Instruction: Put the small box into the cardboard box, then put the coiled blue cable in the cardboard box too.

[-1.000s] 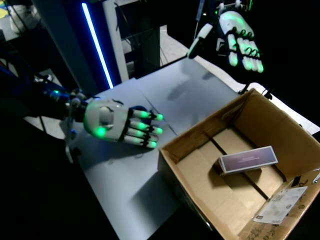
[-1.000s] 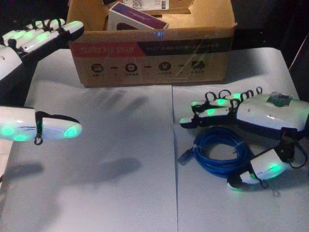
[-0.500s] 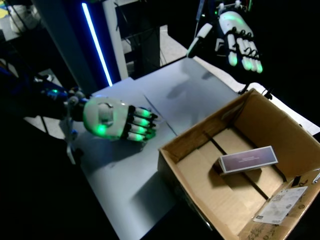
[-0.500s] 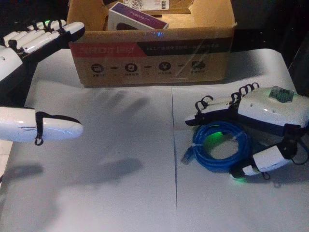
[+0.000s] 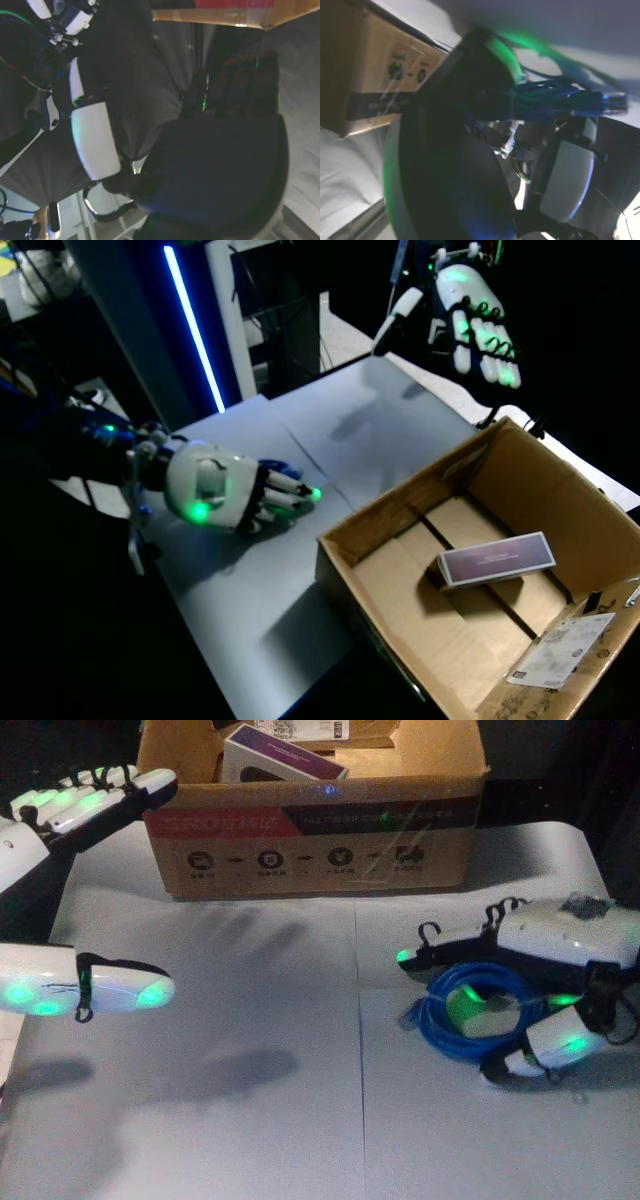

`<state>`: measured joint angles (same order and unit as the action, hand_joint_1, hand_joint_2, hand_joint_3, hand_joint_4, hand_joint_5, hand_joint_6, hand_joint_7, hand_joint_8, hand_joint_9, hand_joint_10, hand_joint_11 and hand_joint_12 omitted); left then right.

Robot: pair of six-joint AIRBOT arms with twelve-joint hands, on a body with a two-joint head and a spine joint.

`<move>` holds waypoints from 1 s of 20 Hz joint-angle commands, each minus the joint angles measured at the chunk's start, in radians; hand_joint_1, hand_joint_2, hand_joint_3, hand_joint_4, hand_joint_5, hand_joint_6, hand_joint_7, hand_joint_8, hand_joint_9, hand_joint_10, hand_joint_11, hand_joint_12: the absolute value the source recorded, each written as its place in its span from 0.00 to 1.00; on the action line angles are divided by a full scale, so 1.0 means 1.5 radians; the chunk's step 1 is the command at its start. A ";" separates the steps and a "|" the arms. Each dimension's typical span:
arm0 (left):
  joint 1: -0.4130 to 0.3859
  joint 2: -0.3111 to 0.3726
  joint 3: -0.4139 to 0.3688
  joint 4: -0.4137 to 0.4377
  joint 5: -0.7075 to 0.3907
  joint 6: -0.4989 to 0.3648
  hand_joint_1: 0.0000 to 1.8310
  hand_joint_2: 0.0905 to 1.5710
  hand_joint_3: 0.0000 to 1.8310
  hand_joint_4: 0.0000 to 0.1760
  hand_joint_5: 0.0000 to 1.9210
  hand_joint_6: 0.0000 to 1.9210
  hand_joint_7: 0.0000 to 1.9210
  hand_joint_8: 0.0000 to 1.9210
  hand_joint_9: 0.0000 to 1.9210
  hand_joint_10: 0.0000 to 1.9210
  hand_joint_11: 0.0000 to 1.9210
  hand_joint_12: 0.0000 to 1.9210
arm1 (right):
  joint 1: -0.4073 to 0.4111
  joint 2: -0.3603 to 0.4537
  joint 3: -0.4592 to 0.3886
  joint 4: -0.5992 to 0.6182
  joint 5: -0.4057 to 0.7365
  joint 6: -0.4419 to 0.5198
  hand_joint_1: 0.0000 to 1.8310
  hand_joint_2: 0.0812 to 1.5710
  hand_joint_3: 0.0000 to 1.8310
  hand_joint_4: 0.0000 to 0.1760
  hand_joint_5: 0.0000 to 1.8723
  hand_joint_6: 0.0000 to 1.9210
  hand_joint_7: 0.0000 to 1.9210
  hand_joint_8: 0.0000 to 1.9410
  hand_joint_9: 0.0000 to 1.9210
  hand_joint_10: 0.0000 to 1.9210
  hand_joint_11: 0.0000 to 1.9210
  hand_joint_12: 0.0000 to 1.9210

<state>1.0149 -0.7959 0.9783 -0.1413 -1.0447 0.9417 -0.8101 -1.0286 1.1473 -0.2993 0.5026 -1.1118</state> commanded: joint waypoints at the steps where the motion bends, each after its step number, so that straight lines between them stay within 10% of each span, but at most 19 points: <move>1: -0.005 -0.002 0.005 -0.005 -0.087 -0.006 0.30 0.52 0.00 1.00 0.02 0.00 0.00 0.00 0.00 0.00 0.00 0.00 | 0.015 0.008 -0.002 0.018 0.095 0.001 0.88 0.73 0.00 0.07 0.46 1.00 0.56 1.00 0.71 1.00 0.85 1.00; 2: -0.005 -0.003 0.005 -0.005 -0.087 -0.006 0.31 0.52 0.00 1.00 0.02 0.00 0.00 0.00 0.00 0.00 0.00 0.00 | 0.025 0.020 -0.009 0.023 0.121 0.001 0.95 0.74 0.00 0.65 0.47 1.00 0.68 1.00 0.80 1.00 0.89 1.00; 3: -0.005 -0.003 0.005 -0.005 -0.088 -0.006 0.31 0.52 0.00 1.00 0.02 0.00 0.00 0.00 0.00 0.00 0.00 0.00 | 0.032 0.028 -0.015 0.023 0.133 0.001 0.96 0.75 0.01 0.95 0.50 1.00 0.71 1.00 0.82 1.00 0.90 1.00; 11: -0.003 -0.009 0.007 -0.006 -0.089 -0.006 0.30 0.52 0.00 1.00 0.01 0.00 0.00 0.00 0.00 0.00 0.00 0.00 | 0.084 0.120 -0.083 0.011 0.282 0.001 0.91 0.72 0.01 1.00 0.59 1.00 0.76 1.00 0.86 1.00 0.90 1.00; 12: -0.003 -0.009 0.008 -0.007 -0.089 -0.006 0.29 0.52 0.00 1.00 0.01 0.00 0.00 0.00 0.00 0.00 0.00 0.00 | 0.108 0.129 -0.088 -0.003 0.290 0.001 0.85 0.78 0.01 0.03 0.49 1.00 0.67 1.00 0.81 1.00 0.87 1.00; 16: -0.002 -0.014 0.011 -0.008 -0.089 -0.007 0.28 0.53 0.00 1.00 0.02 0.00 0.00 0.00 0.00 0.00 0.01 0.01 | 0.178 0.136 -0.085 -0.015 0.331 0.001 0.78 0.82 0.02 0.00 0.48 1.00 0.66 1.00 0.80 1.00 0.86 1.00; 17: -0.002 -0.017 0.013 -0.008 -0.089 -0.007 0.28 0.53 0.00 1.00 0.01 0.00 0.00 0.00 0.00 0.00 0.01 0.00 | 0.198 0.133 -0.079 -0.015 0.334 0.001 0.73 0.84 0.01 0.90 0.45 1.00 0.68 1.00 0.81 1.00 0.84 1.00; 20: -0.002 -0.024 0.021 -0.007 -0.086 -0.016 0.26 0.52 0.00 1.00 0.00 0.00 0.00 0.00 0.00 0.00 0.02 0.01 | 0.240 0.099 -0.042 0.016 0.334 0.001 0.71 0.84 0.01 1.00 0.45 1.00 0.68 1.00 0.85 1.00 0.84 1.00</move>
<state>1.0161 -0.8318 1.0058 -0.1432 -1.0546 0.9226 -0.4610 -0.8837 1.0916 -0.3138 0.9005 -1.1103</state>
